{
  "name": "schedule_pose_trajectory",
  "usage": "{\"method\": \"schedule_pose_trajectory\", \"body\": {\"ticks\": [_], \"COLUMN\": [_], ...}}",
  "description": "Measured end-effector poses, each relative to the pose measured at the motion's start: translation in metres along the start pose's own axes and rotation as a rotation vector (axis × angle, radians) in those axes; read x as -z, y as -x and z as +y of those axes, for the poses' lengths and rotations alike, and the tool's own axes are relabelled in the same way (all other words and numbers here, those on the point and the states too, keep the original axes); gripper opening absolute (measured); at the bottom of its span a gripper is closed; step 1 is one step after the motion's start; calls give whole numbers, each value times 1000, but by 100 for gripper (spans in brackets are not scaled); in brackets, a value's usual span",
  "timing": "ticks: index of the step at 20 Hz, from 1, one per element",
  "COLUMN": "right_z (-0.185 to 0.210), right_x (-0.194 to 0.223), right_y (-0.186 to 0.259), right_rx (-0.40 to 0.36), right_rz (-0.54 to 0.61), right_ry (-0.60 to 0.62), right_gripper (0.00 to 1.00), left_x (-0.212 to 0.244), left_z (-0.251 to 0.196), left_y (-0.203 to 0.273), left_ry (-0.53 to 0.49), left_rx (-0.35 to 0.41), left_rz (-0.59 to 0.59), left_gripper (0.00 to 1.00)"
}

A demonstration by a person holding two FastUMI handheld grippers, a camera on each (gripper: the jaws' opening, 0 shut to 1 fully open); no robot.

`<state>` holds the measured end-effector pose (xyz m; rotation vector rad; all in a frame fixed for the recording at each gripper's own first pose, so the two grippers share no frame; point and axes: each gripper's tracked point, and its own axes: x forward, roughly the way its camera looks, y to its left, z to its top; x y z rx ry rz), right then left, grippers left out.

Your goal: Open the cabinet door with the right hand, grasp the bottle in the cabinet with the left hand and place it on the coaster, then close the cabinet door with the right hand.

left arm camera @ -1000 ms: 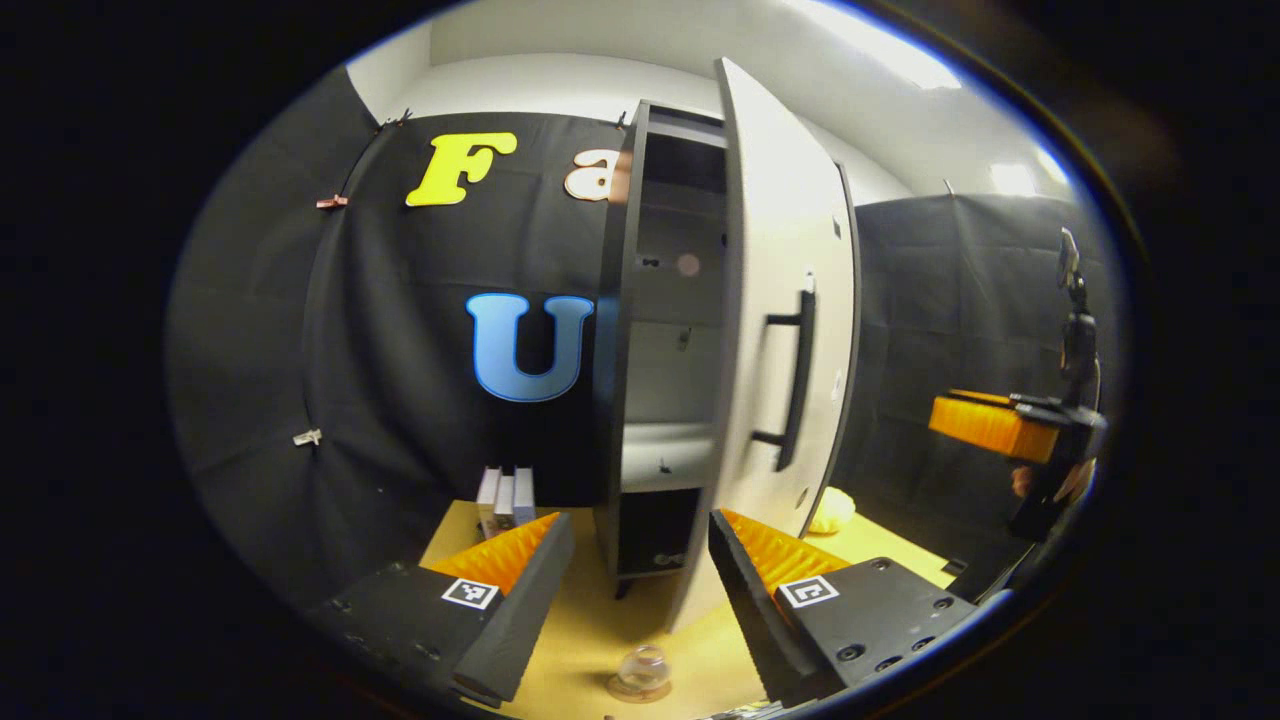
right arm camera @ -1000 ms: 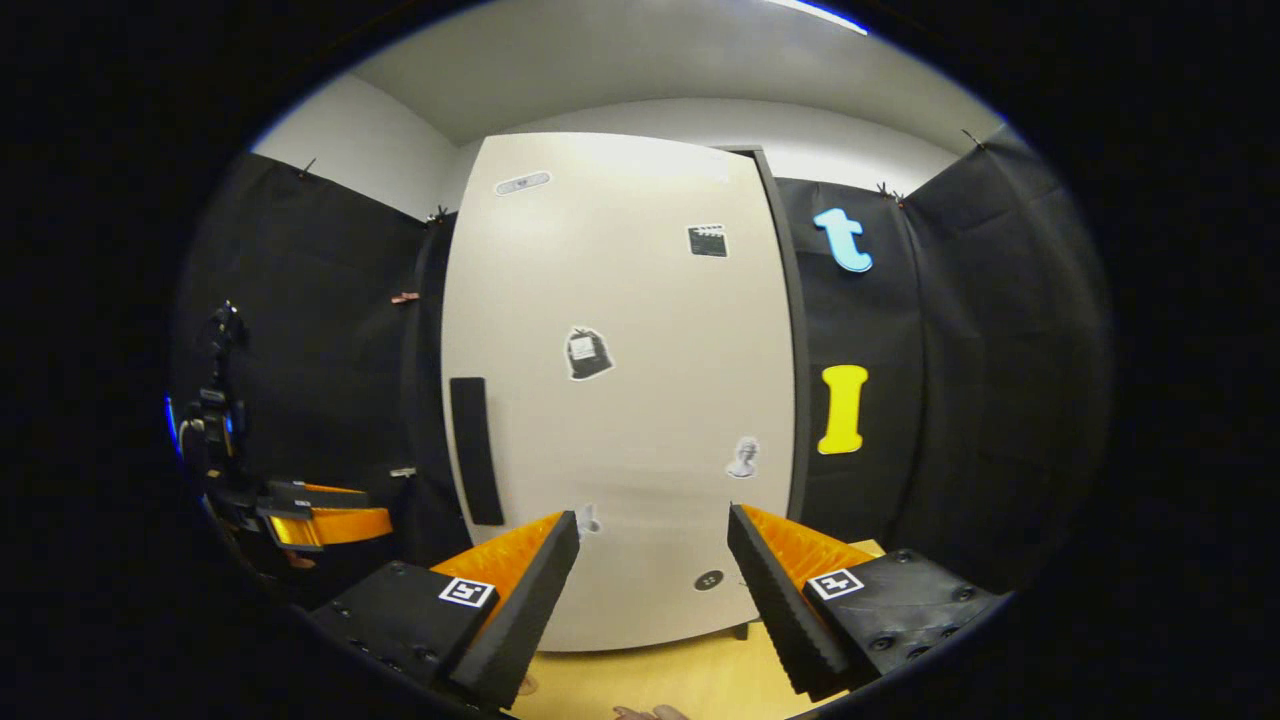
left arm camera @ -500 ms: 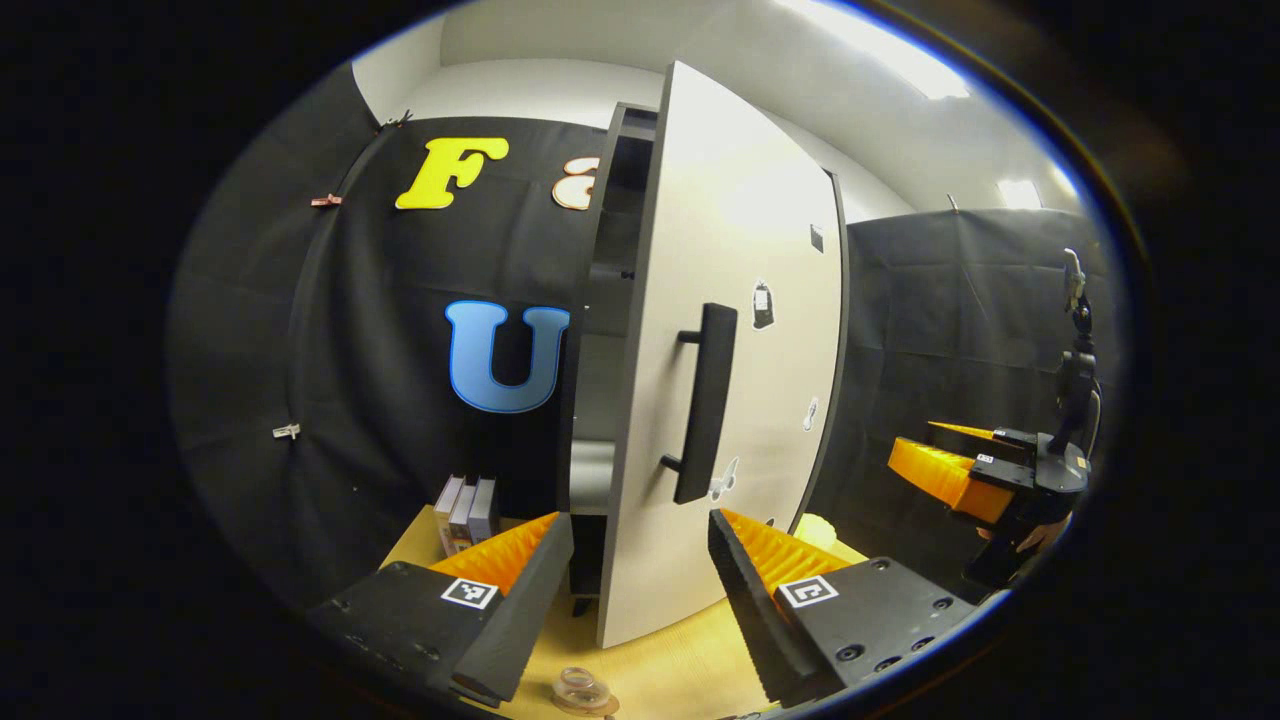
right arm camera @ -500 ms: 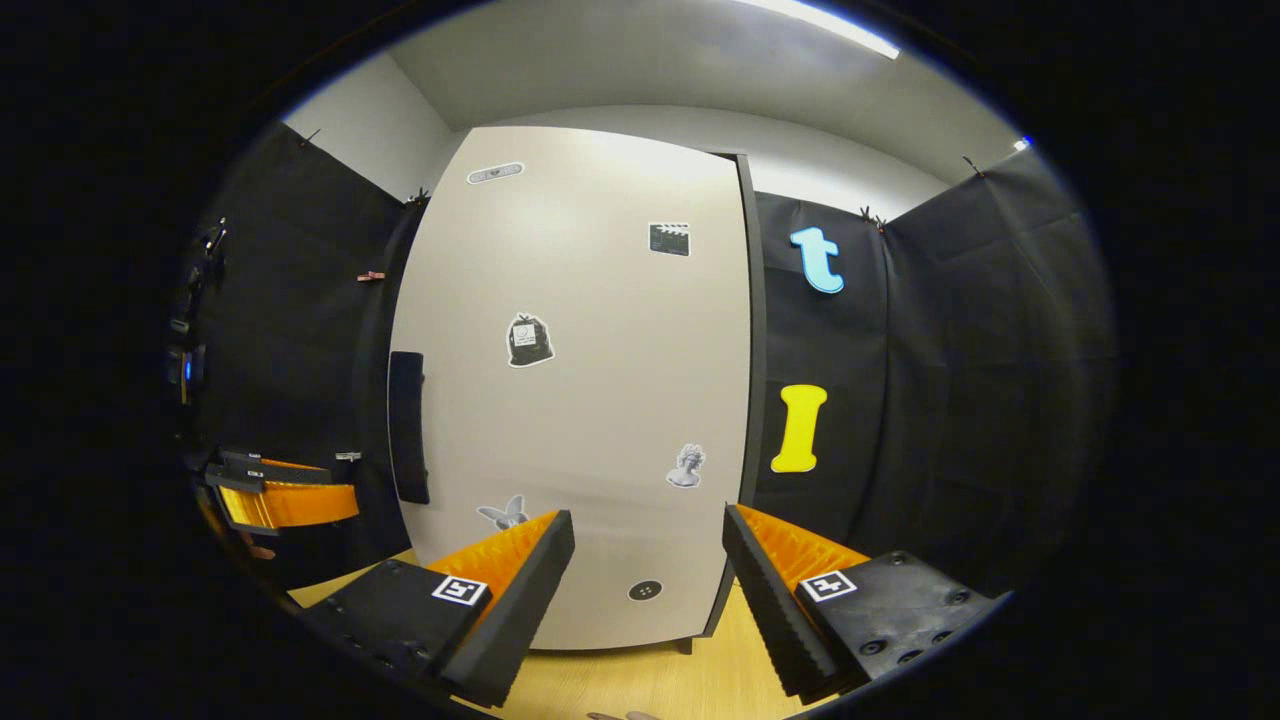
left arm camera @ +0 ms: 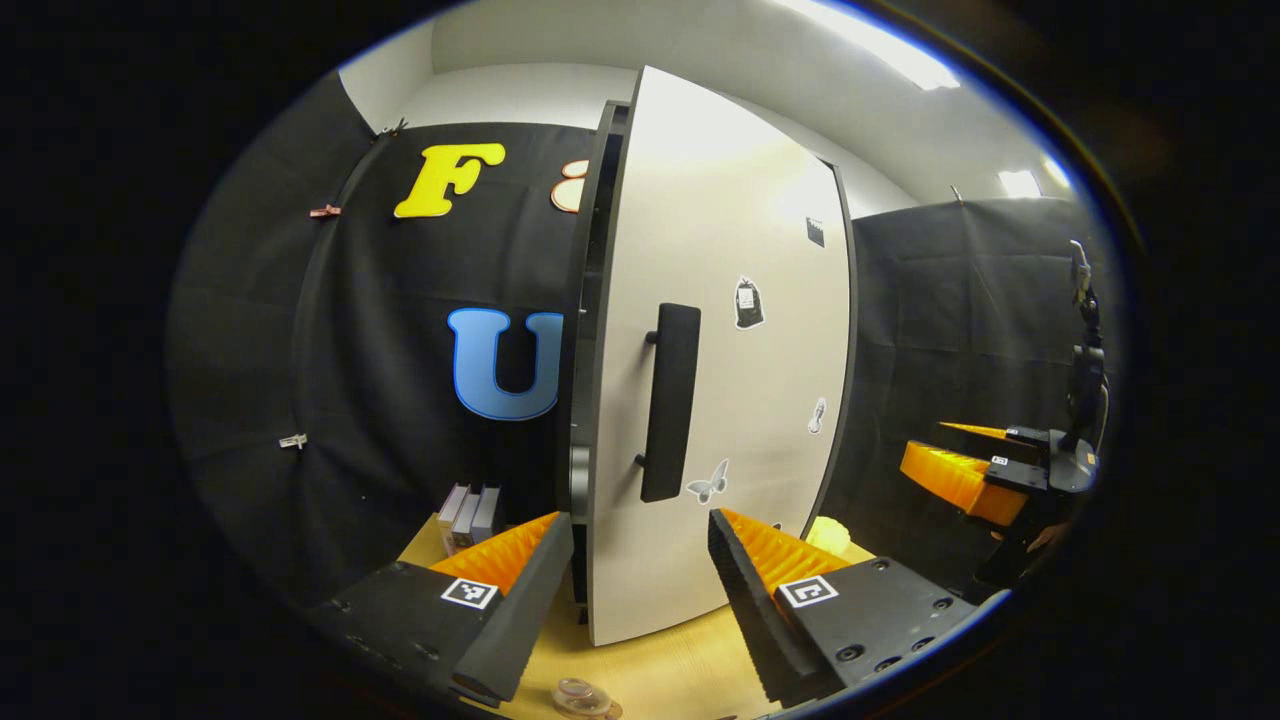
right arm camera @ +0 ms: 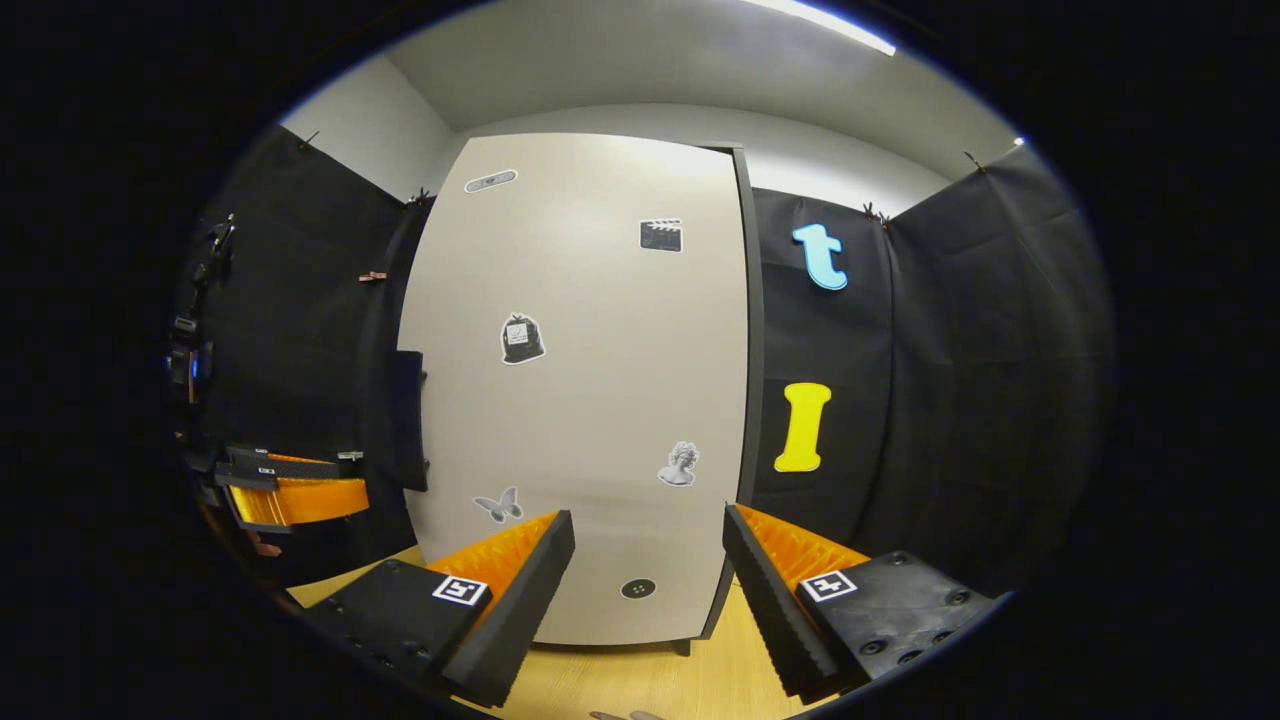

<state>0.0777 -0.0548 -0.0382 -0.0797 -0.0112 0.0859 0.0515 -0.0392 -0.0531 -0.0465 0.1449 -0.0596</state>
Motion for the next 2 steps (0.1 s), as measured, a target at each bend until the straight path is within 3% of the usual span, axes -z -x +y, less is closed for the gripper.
{"method": "schedule_pose_trajectory", "body": {"ticks": [2], "right_z": [-6], "right_x": [-1], "right_y": [1], "right_rx": [15], "right_rz": [-2], "right_ry": [-5], "right_gripper": [97], "left_x": [0], "left_z": [0], "left_y": [-4], "left_ry": [-1], "left_rx": [5], "left_rz": [-1], "left_gripper": [87]}}
